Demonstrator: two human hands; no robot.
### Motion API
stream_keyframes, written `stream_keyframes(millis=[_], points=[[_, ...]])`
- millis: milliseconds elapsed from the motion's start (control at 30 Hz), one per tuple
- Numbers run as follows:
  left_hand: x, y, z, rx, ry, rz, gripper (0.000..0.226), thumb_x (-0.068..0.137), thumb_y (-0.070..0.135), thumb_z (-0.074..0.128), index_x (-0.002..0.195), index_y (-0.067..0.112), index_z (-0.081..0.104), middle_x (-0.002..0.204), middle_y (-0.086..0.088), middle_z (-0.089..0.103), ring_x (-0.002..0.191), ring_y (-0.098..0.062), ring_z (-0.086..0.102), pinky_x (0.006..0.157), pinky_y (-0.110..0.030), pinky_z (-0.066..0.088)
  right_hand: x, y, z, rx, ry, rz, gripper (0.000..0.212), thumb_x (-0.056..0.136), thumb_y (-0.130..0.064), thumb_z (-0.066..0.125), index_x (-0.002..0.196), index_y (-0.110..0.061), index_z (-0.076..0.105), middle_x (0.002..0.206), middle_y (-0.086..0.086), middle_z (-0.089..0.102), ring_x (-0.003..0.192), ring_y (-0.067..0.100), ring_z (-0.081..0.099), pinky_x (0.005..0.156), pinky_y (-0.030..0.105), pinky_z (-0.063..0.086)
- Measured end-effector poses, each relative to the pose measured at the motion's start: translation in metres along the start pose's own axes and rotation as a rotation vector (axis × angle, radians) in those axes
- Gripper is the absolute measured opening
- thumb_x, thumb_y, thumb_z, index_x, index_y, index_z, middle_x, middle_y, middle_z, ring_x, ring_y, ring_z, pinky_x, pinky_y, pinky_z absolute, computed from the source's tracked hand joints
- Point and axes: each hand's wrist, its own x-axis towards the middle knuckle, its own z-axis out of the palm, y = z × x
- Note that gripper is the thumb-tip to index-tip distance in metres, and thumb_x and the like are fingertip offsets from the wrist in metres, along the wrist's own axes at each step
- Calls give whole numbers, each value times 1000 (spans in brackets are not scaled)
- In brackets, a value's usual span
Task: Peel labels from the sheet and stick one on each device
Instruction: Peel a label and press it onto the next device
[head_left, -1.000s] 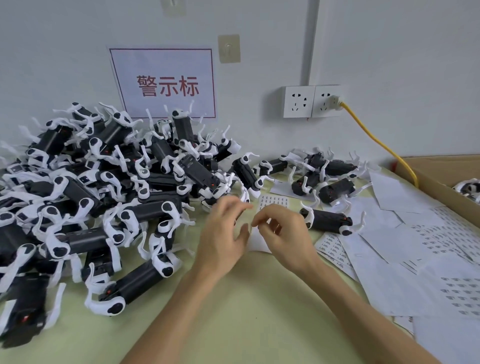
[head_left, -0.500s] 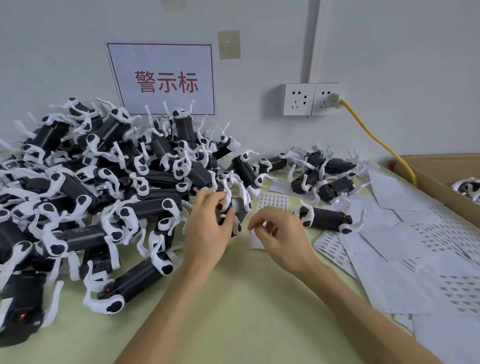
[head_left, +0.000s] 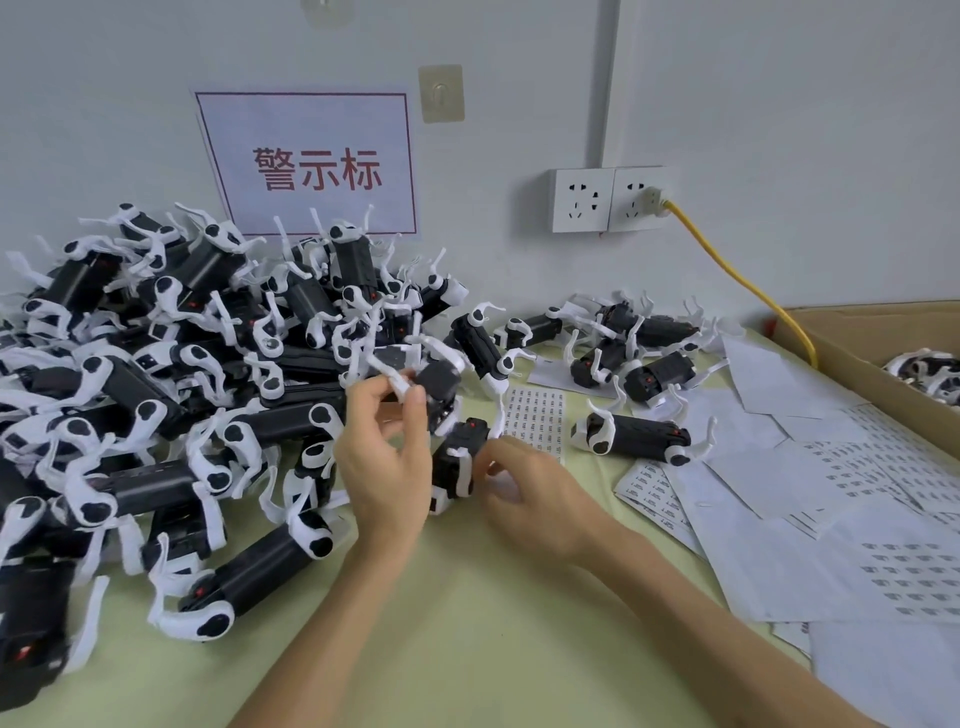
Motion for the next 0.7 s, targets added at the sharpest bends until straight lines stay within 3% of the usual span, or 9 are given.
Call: stream_keyframes(millis=[100, 200, 300, 433, 533, 633, 700], points=[[1, 3, 0, -107, 53, -11, 13, 105, 13, 54, 113, 3, 53, 97, -5, 69, 83, -16, 73, 74, -22, 58, -1, 1, 11, -144, -130, -19, 48, 90, -24, 55, 137, -32, 46, 154, -11, 44, 138, 15, 41, 111, 40, 33], [8, 6, -3, -154, 118, -30, 6, 108, 12, 48, 113, 10, 49, 94, -5, 66, 75, -12, 72, 72, -28, 59, -1, 0, 20, -252, -227, -75, 67, 97, -35, 51, 157, -32, 24, 168, -12, 20, 152, 10, 19, 119, 37, 13], [12, 4, -6, -161, 127, 12, 5, 108, 15, 46, 112, 13, 48, 95, 2, 66, 73, -10, 71, 72, -31, 59, -1, 0, 22, -277, -237, -84, 70, 100, -38, 49, 162, -30, 17, 170, -11, 15, 155, 11, 14, 123, 38, 8], [3, 8, -2, -95, -77, 241, 12, 105, 18, 48, 116, 15, 50, 120, 2, 68, 93, -9, 72, 79, -19, 56, -3, -2, 22, -293, -224, -93, 68, 102, -37, 49, 162, -31, 18, 170, -11, 15, 155, 11, 14, 123, 38, 10], [-14, 15, 8, -64, -260, 397, 22, 108, 26, 45, 122, 11, 50, 128, 6, 67, 108, 8, 64, 82, -12, 53, -5, -4, 20, -242, -176, -142, 56, 100, -31, 52, 154, -29, 36, 161, -10, 36, 148, 12, 28, 120, 42, 19], [-25, 21, 15, -60, -330, 371, 23, 108, 30, 43, 123, 15, 52, 120, 21, 61, 103, 6, 66, 79, -15, 54, -6, -8, 15, -194, -87, -136, 39, 93, -23, 56, 132, -27, 52, 136, -7, 55, 130, 15, 45, 112, 48, 29], [-27, 21, 15, -93, -304, 327, 17, 107, 23, 46, 119, 15, 55, 114, 22, 68, 103, 8, 67, 79, -11, 52, -4, -9, 12, -197, 86, -78, 43, 90, -26, 59, 133, -26, 55, 131, -4, 60, 127, 23, 50, 111, 48, 29]])
